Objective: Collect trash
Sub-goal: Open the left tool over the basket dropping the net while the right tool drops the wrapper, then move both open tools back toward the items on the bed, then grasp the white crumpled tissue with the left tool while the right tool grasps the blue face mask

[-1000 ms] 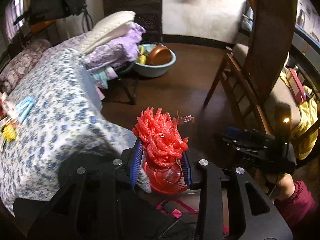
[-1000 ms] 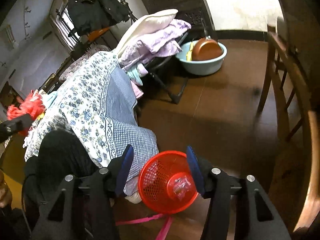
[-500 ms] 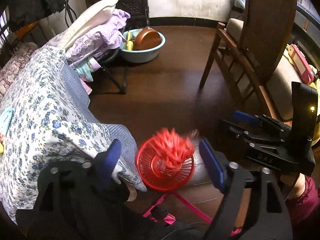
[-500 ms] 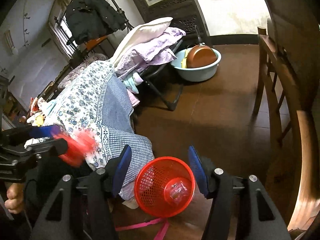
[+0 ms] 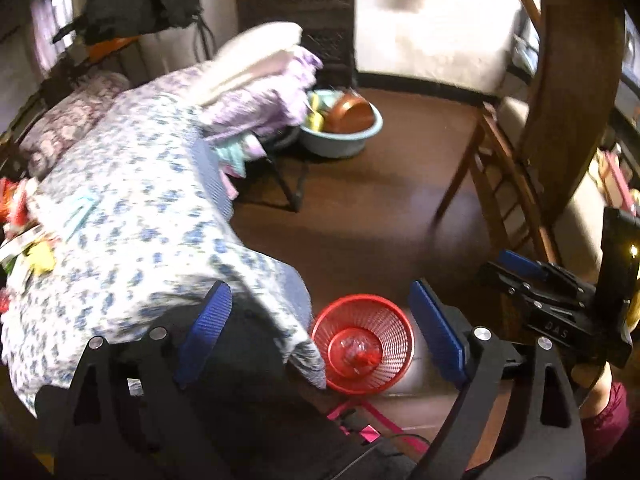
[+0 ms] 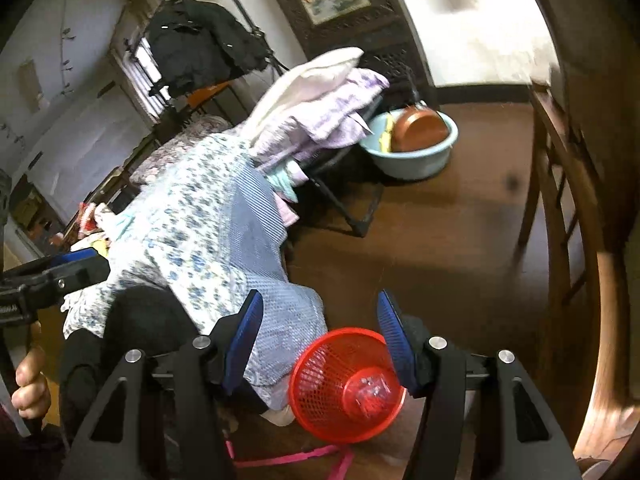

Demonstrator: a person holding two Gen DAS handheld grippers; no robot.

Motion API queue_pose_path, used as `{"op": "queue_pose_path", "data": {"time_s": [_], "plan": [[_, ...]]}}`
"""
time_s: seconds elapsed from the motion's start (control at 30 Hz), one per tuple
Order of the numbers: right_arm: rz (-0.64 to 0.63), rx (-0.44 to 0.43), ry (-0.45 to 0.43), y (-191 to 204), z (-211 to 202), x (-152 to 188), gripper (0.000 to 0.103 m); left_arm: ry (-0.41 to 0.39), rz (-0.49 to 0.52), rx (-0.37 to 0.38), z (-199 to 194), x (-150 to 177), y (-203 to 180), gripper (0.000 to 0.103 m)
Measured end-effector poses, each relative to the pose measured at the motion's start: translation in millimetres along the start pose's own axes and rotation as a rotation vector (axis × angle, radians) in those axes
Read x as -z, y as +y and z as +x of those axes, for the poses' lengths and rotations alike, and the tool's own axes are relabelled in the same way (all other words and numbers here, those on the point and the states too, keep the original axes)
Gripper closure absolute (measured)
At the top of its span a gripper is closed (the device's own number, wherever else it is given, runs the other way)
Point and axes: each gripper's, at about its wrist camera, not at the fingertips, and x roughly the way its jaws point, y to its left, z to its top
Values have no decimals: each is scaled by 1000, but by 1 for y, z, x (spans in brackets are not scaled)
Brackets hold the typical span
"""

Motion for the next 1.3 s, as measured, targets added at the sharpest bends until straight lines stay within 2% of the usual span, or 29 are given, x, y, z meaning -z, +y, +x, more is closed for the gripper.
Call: {"op": "queue_pose_path", "data": {"time_s": [0.1, 0.37, 0.5, 0.63, 0.87, 0.97, 1.13, 1.23, 1.3], "plan": [[-51, -15, -41, 23, -17, -10, 43, -61, -39, -20, -29, 4, 16, 14], [-155, -103, -118, 94, -54, -39, 26, -211, -153, -99, -107, 26, 73, 7], [-186, -179, -106, 132, -58, -51, 20, -266, -253, -184, -139, 41, 124, 7], [-244, -254, -72, 186, -48, -58, 17, -286, -384, -239, -158, 58, 196, 7], [-336, -287, 22, 267, -3, -49, 15, -226, -619, -337, -155, 102, 329, 7], [-352, -283, 77, 290, 24, -45, 15, -170, -719, -342, -140, 124, 375, 7], [-373, -225, 165, 309, 65, -40, 15, -113, -777, -315, -113, 140, 404, 7], [-359, -203, 201, 311, 84, -44, 15, -85, -739, -325, -95, 136, 407, 7], [-338, -197, 224, 311, 97, -48, 15, -69, -688, -361, -82, 130, 405, 7]]}}
